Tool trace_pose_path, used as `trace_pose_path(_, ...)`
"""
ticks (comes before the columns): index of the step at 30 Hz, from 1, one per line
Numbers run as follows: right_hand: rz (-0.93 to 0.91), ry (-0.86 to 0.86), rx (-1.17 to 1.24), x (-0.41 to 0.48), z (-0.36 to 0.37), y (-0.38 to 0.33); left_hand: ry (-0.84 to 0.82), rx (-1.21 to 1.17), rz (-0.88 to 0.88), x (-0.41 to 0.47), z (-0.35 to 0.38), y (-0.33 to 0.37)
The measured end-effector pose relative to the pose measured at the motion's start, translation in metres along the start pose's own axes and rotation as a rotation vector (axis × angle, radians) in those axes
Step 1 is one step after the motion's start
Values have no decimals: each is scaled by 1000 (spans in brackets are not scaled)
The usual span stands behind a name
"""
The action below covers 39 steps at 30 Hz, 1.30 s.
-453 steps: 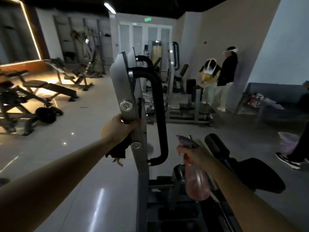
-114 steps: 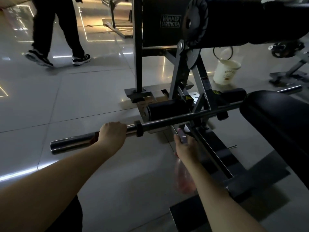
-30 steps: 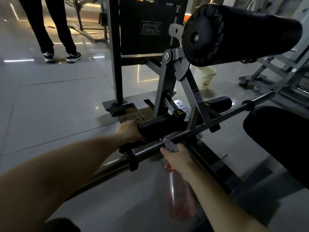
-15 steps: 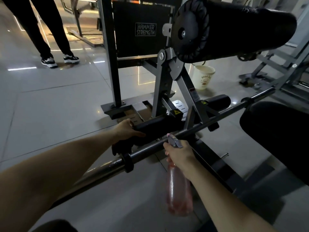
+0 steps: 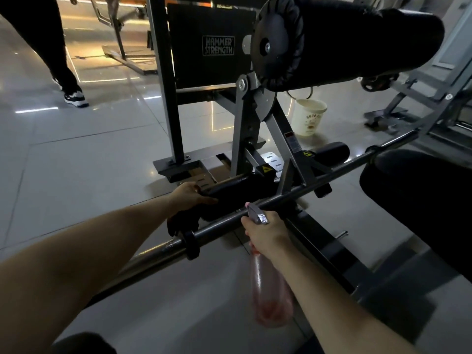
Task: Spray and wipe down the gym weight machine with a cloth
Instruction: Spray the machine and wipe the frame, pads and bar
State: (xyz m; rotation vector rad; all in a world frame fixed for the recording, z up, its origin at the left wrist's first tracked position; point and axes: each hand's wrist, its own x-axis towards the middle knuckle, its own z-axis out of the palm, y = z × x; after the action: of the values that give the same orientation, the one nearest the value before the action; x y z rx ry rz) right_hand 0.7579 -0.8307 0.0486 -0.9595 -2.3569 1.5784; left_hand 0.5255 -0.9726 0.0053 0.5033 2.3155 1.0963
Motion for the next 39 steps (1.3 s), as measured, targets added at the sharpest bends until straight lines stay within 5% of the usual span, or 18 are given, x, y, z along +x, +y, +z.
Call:
trace_pose_path(5,-2,34,-51,1,-3,0,-169,-381,-203,-14,-2,1)
trace_pose_path(9,9,-7,-2,1,-6,-3,-102,-34,63,-15,2,11)
trace_pose_path(12,32,-53,46,4,-6,-3,3,104,48,-18,0,15)
trace_pose_path(19,24,41,-10,14,-2,-2,-358,-440,-319,-16,-11,-6)
trace_pose_path(24,-5,0,-5,16,-5,-3,-101,-96,48,-7,7,2)
trace_pose_path(26,-27,-56,-12,14,-4,0,-42,-51,68,-9,10,6)
trace_pose_path(30,-76,-98,-54,14,3,16,-91,-135,-96,-4,-1,-2)
trace_pose_path(33,-102,-25,-181,13,1,21,-308,-302,-307,-5,-8,-3)
trace_pose_path(35,-85,-8,-207,14,-3,23,-367,-355,-293,-10,-5,0)
trace_pose_path(39,-83,-77,-176,17,2,30,-10,-41,65,-18,10,6)
